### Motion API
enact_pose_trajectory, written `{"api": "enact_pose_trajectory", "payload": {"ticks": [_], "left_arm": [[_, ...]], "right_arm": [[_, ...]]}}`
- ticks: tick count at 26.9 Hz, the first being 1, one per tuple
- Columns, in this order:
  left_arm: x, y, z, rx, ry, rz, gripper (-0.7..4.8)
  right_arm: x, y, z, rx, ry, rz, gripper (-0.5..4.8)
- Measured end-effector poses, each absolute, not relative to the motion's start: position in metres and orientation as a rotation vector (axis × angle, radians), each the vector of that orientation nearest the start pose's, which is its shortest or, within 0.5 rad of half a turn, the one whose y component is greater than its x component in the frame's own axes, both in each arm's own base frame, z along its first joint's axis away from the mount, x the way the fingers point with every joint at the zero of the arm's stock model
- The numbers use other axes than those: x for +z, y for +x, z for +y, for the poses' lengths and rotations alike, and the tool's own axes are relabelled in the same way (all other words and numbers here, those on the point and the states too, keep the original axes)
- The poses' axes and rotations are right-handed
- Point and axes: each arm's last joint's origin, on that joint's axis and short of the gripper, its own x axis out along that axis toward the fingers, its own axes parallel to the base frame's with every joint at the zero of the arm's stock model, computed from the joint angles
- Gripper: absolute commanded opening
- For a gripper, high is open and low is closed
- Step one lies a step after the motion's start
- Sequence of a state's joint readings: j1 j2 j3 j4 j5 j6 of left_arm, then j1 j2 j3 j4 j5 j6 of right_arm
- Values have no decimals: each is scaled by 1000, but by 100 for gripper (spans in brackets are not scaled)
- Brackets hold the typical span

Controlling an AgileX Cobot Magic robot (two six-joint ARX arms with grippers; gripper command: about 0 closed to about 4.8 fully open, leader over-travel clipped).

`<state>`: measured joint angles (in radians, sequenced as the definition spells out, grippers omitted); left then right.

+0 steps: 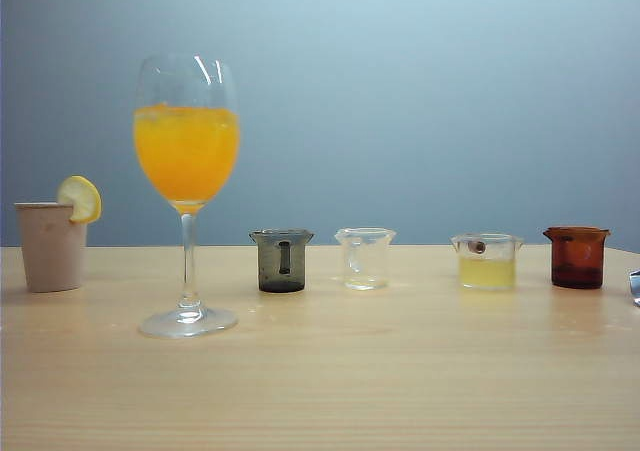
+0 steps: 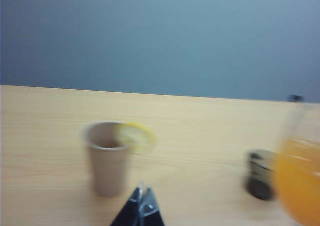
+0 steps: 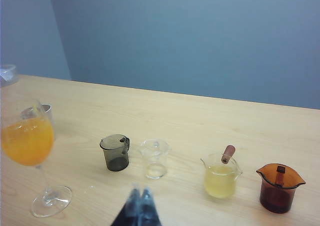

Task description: Pick up the second measuring cup from the left, pour the orange juice inside into the goblet, and finally put the measuring cup back in its original place.

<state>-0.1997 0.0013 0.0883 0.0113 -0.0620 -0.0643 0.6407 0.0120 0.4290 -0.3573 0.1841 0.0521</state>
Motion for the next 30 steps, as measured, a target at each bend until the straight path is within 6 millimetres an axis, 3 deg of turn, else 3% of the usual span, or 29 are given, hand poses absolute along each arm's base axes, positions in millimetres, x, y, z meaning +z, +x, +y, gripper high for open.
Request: {"api": "enact_pose_trajectory", "payload": {"ticks": [4, 8, 23, 30], "left_arm": [[190, 92, -4, -34, -68, -96, -6], [171, 97, -5, -44, -66, -62, -6], [168, 97, -6, -13, -59, -34, -6], [168, 97, -9, -135, -51, -35, -6]], "right_arm": [[266, 45, 27, 458, 75, -43, -5], [267, 45, 27, 455, 76, -44, -5], [266, 45, 27, 455, 75, -43, -5], [266, 45, 27, 455, 75, -43, -5]]}}
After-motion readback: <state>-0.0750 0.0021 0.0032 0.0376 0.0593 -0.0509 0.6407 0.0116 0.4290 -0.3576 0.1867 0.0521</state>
